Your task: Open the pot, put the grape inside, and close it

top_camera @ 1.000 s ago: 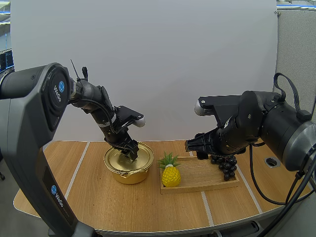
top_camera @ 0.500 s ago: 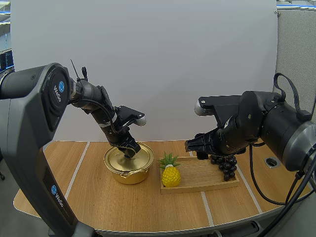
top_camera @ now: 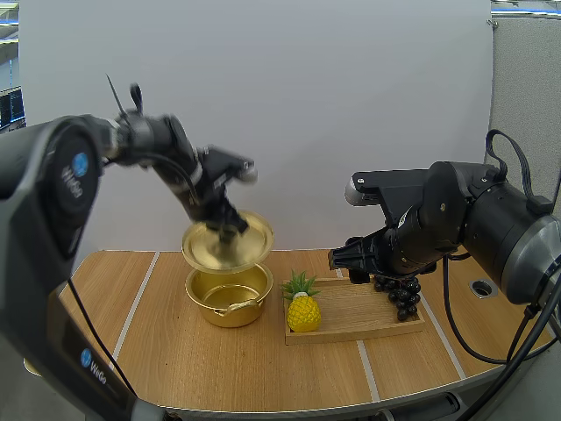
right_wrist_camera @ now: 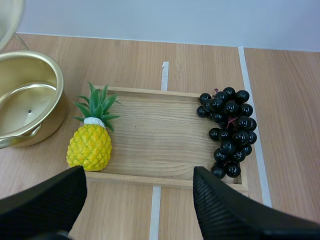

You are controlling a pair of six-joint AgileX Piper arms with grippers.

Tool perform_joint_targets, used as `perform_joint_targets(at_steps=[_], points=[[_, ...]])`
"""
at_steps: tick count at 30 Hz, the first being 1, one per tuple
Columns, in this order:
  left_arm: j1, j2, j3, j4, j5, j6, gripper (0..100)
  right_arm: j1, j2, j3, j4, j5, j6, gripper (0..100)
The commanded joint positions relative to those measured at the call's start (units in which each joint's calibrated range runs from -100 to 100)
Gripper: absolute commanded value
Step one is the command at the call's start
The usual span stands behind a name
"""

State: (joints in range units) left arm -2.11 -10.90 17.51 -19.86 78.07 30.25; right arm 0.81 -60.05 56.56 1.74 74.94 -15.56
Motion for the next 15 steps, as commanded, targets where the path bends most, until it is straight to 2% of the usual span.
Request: perform_joint_targets(at_steps=[1, 9, 15], points=[[-0.05, -6.7, -5.8, 0.8, 0.7, -1.5, 0, -0.2, -0.2, -0.6, 0.1, 0.2, -0.2, 100], [-0.05, -16.4, -21.9, 6.0, -2.9, -6.6, 0, -0.2, -0.2, -0.6, 0.1, 0.2, -0.2, 100], [-0.05, -17.8, -34.4, 10.6, -2.6, -12.4, 0, -0.2, -0.2, -0.6, 0.1, 0.2, -0.2, 100]])
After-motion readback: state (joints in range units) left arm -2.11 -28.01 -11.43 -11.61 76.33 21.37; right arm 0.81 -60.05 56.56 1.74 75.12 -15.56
